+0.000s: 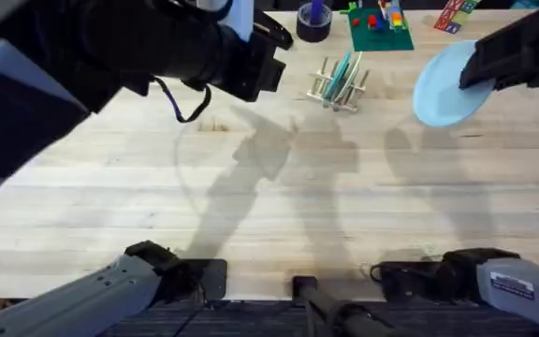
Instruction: Pick up the plates from the table one by one and place each into a slot on the dish rack.
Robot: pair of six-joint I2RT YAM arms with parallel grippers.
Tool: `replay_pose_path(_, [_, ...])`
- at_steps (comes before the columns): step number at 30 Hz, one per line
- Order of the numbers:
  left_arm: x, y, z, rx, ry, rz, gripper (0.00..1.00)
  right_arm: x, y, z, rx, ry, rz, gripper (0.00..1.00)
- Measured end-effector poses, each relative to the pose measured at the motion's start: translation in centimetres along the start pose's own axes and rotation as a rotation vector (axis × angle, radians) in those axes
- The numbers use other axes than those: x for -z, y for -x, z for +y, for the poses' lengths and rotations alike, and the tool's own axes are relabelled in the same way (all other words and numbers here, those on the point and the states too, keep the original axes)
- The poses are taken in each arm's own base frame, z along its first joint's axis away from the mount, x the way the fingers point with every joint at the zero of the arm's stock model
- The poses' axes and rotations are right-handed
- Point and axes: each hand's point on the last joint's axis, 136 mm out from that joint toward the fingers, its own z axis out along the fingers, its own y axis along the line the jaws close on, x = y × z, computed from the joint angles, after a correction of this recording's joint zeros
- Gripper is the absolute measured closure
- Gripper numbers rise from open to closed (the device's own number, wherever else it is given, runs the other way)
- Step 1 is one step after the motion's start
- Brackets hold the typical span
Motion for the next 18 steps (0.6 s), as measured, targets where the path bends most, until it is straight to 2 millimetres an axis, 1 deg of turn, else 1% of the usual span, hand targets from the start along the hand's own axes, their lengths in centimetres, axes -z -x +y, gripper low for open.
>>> replay_pose_path(2, [0.2,0.1,0.1,-0.02,0.007,0.003,0.96,0.5,-0.2,0.3,-0.004,-0.019,-0.003,0.97])
replay_pose_path(3, [0.3,0.1,0.2,-0.034,0.015,0.003,0.932,0.7,-0.2,0.6,-0.007,-0.024,-0.009,0.97])
replay_pose_path(4, [0.4,0.2,0.3,-0.04,0.022,0.001,0.806,0.9,-0.1,0.8,-0.011,-0.027,-0.014,0.97])
replay_pose_path(8, [0.5,0.3,0.7,-0.057,0.046,0.0,0.172,1.5,-0.2,1.4,-0.052,-0.03,-0.025,0.97])
replay_pose_path(9, [0.5,0.3,0.8,-0.057,0.05,0.001,0.051,1.6,-0.2,1.4,-0.072,-0.033,-0.026,0.97])
replay_pose_path(10, [0.5,0.3,0.9,-0.059,0.053,0.001,0.019,1.8,-0.3,1.3,-0.092,-0.036,-0.024,0.97])
replay_pose_path(11, [0.5,0.3,0.9,-0.061,0.056,0.001,0.011,1.9,-0.4,1.2,-0.117,-0.042,-0.019,0.97])
replay_pose_path(14, [0.5,0.3,1.1,-0.063,0.064,0.0,0.008,1.8,-0.3,1.0,-0.185,-0.066,-0.001,0.97])
replay_pose_path(18, [0.5,0.3,1.2,-0.064,0.07,0.0,0.006,1.1,0.3,1.3,-0.236,-0.099,0.01,0.969])
